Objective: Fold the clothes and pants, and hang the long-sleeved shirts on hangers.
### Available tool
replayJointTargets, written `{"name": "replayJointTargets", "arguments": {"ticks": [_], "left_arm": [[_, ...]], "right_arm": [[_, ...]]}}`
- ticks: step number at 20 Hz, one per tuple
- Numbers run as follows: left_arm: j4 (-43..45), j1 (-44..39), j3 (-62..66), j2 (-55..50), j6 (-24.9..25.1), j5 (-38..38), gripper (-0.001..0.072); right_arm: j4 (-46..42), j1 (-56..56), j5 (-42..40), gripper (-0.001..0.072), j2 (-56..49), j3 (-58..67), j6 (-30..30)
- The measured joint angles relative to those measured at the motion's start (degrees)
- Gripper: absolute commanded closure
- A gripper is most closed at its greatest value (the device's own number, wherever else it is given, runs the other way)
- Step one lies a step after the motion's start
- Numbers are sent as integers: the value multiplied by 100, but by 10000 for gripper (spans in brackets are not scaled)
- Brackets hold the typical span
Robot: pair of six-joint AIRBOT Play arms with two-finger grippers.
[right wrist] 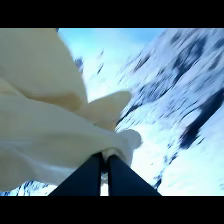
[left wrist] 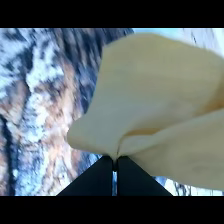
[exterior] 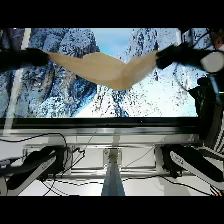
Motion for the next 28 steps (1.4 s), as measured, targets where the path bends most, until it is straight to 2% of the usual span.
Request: {"name": "replayJointTargets", "arguments": {"ticks": [5,10,13,16,20,23,26,28], "left_arm": [[-31,651,321,1213,-249,1226,698],[-37,837,382,2312,-310,2304,698],[-31,866,393,2723,-323,2616,698],[-15,876,393,2787,-326,2538,699],[-15,876,387,2020,-328,1567,699],[-223,872,382,774,-326,715,698],[-741,861,382,-669,-74,402,698],[-1191,822,391,-1585,173,402,699]], "right_arm": [[-92,-352,-361,696,1198,1134,125],[-116,-448,-772,697,2275,1515,151],[-116,-463,-905,696,2662,1576,160],[-101,-470,-793,697,2684,1591,166],[-98,-470,-28,697,2002,1598,343],[-120,-470,743,697,975,1596,466],[-116,-470,1069,697,-313,1598,529],[-109,-470,946,697,-1248,1598,568]]}}
